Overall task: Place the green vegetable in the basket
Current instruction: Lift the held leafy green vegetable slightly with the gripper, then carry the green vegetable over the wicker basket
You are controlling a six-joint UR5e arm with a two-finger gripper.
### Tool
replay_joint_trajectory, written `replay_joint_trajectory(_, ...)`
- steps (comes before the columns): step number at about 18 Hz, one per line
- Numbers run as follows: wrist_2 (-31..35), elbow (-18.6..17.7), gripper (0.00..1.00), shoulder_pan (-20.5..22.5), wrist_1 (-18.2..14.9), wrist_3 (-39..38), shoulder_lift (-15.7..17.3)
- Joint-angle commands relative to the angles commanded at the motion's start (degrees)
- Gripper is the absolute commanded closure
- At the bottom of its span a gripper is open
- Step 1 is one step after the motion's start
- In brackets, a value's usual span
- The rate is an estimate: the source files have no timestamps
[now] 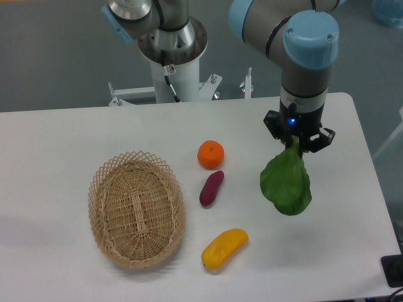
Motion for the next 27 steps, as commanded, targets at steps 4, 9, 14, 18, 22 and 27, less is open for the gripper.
replay_joint_trajectory(4, -0.1, -0.6, 0.71, 0.0, 0.1, 0.5, 0.2)
replay_joint_trajectory(9, 0.0, -2.1, 0.71, 0.0, 0.2, -0.1, 0.9)
replay_joint_trajectory(14, 0.0, -3.9, 0.71, -2.8, 3.2, -5.5, 1.0)
replay_joint_trajectory(18, 0.0, -7.7, 0.71, -8.4, 10.8, -15.4, -0.2)
replay_joint_trajectory(22, -0.6, -8.5, 0.71, -14.7, 13.8, -24.8, -2.0)
replay_joint_trajectory(27, -0.6, -8.8, 0.7, -23.5, 14.2, -35.8, -3.7)
